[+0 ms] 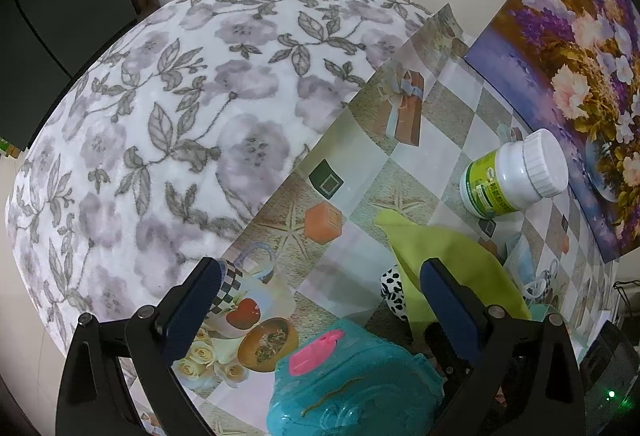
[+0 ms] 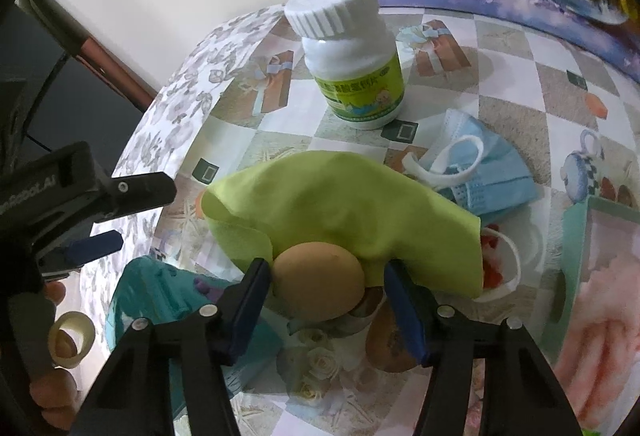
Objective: Organize soft objects
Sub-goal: 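Close the right gripper on the tan round sponge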
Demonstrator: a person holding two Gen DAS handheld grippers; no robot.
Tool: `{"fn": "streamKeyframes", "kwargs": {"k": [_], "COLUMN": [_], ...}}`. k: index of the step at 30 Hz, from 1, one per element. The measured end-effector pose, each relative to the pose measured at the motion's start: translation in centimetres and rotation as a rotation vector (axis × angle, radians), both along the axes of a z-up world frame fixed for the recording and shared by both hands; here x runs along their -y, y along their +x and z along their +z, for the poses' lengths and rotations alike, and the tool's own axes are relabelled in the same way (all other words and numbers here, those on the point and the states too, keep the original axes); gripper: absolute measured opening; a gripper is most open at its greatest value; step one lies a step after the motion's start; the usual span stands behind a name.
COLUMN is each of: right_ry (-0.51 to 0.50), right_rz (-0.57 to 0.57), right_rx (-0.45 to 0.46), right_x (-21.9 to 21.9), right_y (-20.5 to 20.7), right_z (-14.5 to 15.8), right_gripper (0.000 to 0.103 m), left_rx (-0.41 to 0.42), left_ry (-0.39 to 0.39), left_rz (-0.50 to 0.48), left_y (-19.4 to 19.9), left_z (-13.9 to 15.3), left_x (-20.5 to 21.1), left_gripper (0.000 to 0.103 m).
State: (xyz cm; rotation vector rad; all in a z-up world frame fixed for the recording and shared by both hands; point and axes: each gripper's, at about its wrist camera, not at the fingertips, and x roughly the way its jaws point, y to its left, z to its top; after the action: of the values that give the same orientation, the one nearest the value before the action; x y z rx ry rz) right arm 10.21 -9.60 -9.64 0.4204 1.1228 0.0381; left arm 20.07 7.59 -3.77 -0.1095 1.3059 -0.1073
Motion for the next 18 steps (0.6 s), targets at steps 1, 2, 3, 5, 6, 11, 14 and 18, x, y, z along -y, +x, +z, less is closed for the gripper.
{"fn": "streamKeyframes", "kwargs": {"k": [1, 2, 3, 5, 6, 11, 14, 18], "right_ry": [0.015, 0.027, 0.037, 0.060, 0.070, 0.097, 0.106, 0.116], "right_rz": [-0.001, -0.002, -0.002, 0.000, 0.000, -0.004, -0.009, -0.020], "right_rx": [0.001, 0.003, 0.005, 0.009, 0.009, 0.008, 0.006, -0.004], "right_x": [0.1, 0.1, 0.1, 0.2, 0.2, 0.6, 0.8, 1.4], "right_y": [0.1, 0.1, 0.1, 0.2, 0.2, 0.1, -0.1, -0.3], "right_z": [-0.2, -0.3, -0.4, -0.6, -0.6, -0.8, -0.9, -0.9], "right_gripper": [0.063, 0.063, 0.062, 0.060, 0.058, 0.055, 0.054, 0.054], "left_rx": [0.001, 0.002, 0.003, 0.004, 0.004, 0.009, 0.013, 0.019], "left_ry": [0.001, 0.003, 0.004, 0.005, 0.005, 0.011, 0.014, 0.020], "left_rz": [-0.002, -0.002, -0.003, -0.003, -0.003, -0.014, -0.023, -0.027], "left_y": [0.0, 0.0, 0.0, 0.0, 0.0, -0.1, -0.1, -0.1], "left_z": [0.0, 0.0, 0.1, 0.1, 0.1, 0.3, 0.5, 0.7], "left_x": [0.0, 0.1, 0.1, 0.1, 0.1, 0.6, 0.8, 1.1], "left_gripper": [0.100, 0.100, 0.100, 0.100, 0.100, 0.100, 0.100, 0.100]}}
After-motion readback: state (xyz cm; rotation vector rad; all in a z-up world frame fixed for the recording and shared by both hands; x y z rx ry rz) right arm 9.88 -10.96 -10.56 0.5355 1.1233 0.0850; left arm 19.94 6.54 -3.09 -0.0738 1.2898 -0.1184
